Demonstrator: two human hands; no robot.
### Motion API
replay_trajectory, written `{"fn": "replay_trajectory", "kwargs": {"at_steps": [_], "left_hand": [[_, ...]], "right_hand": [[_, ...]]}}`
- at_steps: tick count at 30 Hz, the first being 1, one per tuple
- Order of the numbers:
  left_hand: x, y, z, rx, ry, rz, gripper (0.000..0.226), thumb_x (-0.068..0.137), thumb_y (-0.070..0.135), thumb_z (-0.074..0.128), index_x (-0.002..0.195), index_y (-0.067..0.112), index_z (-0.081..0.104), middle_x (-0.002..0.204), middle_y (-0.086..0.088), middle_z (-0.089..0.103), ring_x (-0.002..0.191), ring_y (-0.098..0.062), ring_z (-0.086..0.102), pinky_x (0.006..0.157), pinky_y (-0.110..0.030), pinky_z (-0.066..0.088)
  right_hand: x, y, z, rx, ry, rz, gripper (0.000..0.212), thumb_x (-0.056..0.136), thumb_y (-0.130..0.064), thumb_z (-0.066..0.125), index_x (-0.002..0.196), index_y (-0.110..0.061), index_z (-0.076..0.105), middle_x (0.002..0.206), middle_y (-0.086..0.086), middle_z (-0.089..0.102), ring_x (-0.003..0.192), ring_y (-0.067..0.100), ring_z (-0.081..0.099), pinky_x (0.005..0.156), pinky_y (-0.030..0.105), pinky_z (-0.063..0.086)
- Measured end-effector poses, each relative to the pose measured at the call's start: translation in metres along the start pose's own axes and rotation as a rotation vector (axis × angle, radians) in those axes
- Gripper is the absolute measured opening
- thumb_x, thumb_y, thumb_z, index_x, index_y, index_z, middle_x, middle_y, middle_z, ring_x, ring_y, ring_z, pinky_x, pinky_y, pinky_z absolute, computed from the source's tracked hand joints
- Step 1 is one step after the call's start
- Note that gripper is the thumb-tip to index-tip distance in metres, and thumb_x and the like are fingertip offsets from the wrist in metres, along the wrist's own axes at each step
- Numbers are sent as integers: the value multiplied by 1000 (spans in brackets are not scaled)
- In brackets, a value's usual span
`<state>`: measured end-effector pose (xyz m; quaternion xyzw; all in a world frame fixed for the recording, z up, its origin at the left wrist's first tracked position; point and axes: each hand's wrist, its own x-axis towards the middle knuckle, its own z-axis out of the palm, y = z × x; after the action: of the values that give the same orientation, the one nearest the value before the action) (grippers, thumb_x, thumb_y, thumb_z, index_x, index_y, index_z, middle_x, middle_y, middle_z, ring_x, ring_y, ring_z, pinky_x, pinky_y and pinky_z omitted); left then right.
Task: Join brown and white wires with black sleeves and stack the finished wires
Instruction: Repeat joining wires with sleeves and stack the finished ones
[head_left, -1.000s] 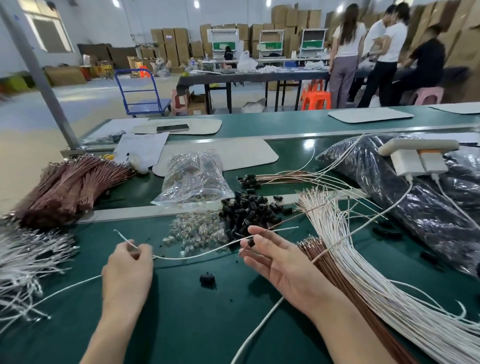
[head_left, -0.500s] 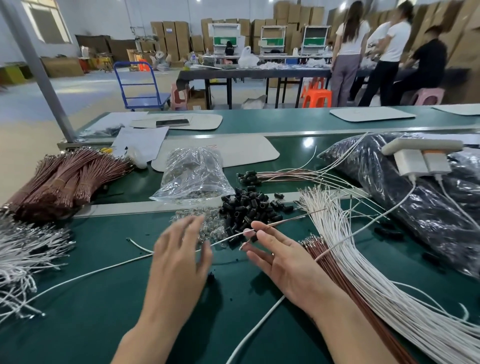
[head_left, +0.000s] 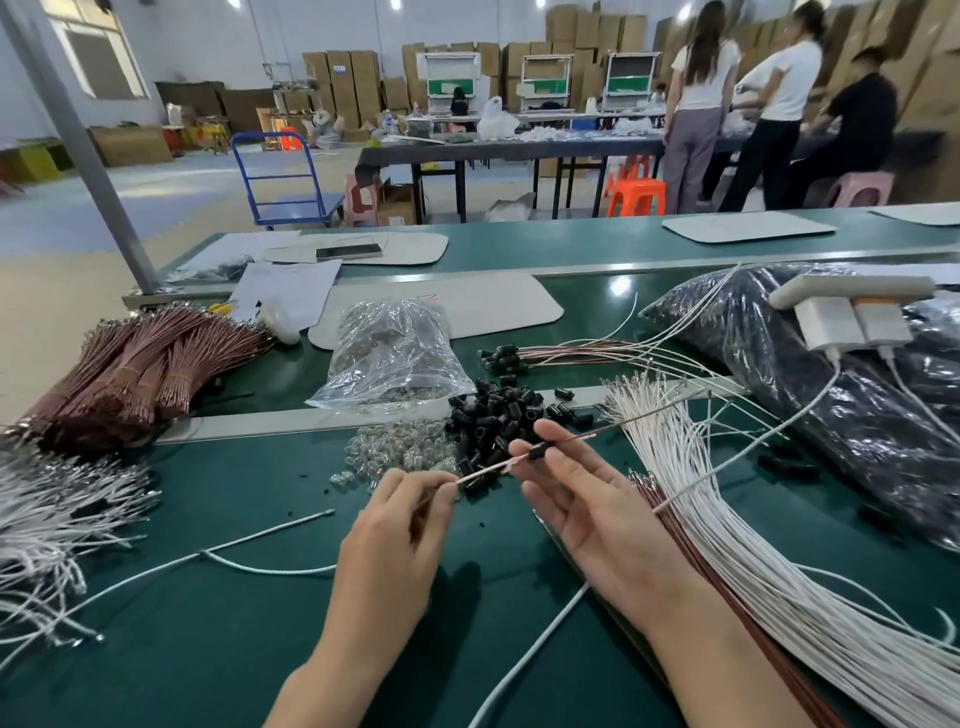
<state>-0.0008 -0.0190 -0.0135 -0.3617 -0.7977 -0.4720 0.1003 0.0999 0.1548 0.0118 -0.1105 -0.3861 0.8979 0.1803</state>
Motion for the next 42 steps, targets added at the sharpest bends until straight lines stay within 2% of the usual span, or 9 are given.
{"fn": "replay_trajectory", "kwargs": {"at_steps": [6,11,16,19,24,27,30,34,42], "left_hand": [[8,-6,-18,-98,101,-18,10,100,40,49,99,45,58,97,15,57,89,-9,60,71,-10,43],[8,-11,-24,-96,114,1,12,99,37,47,100,43,58,96,14,55,85,-11,58,71,-11,41],[6,-14,-21,-90,99,15,13,100,35,48,101,35,62,97,13,56,87,-13,58,71,-14,43],[6,-15,-20,-83,98,36,12,100,33,49,102,36,61,97,13,56,88,-13,58,71,-14,43],[6,-13,-20,-89,94,48,12,100,33,49,101,39,60,98,13,57,89,-12,59,71,-15,44],[6,-12,-20,-93,81,60,12,100,35,49,100,38,60,98,12,57,86,-13,58,70,-17,44],[5,-14,-21,-80,62,63,12,100,34,49,102,36,60,98,12,56,86,-15,58,71,-19,44],[6,-16,-20,-67,73,80,12,101,32,50,102,34,61,98,13,56,85,-13,59,70,-19,44],[7,-13,-22,-100,119,82,12,100,30,51,102,37,61,97,12,57,85,-13,58,70,-15,43]], "right_hand": [[0,-17,-11,112,121,-126,31,96,-6,53,114,-15,76,114,13,73,98,22,73,81,29,61],[-1,-22,-12,91,146,-108,35,101,-9,47,107,-27,76,105,4,72,92,19,70,88,34,53],[-1,-19,-12,128,141,-92,35,101,-3,43,97,-20,75,106,12,71,95,25,71,83,33,60],[-1,-18,-11,149,148,-90,29,98,-4,46,91,-19,71,109,14,71,102,29,71,86,36,60],[-1,-19,-9,204,161,-96,11,82,-10,60,83,-18,68,103,14,72,97,29,73,87,38,61],[0,-18,-9,228,182,-106,11,80,-10,60,90,-14,64,103,17,71,94,29,73,87,38,60],[-1,-19,-9,267,189,-121,24,80,-9,59,104,-8,60,104,20,70,94,30,72,88,38,60],[-2,-19,-10,239,204,-158,23,87,-8,63,110,-5,64,99,17,71,94,26,72,84,33,60],[0,-18,-11,156,204,-186,40,86,-4,58,124,-15,66,107,10,73,102,26,72,87,40,60]]}}
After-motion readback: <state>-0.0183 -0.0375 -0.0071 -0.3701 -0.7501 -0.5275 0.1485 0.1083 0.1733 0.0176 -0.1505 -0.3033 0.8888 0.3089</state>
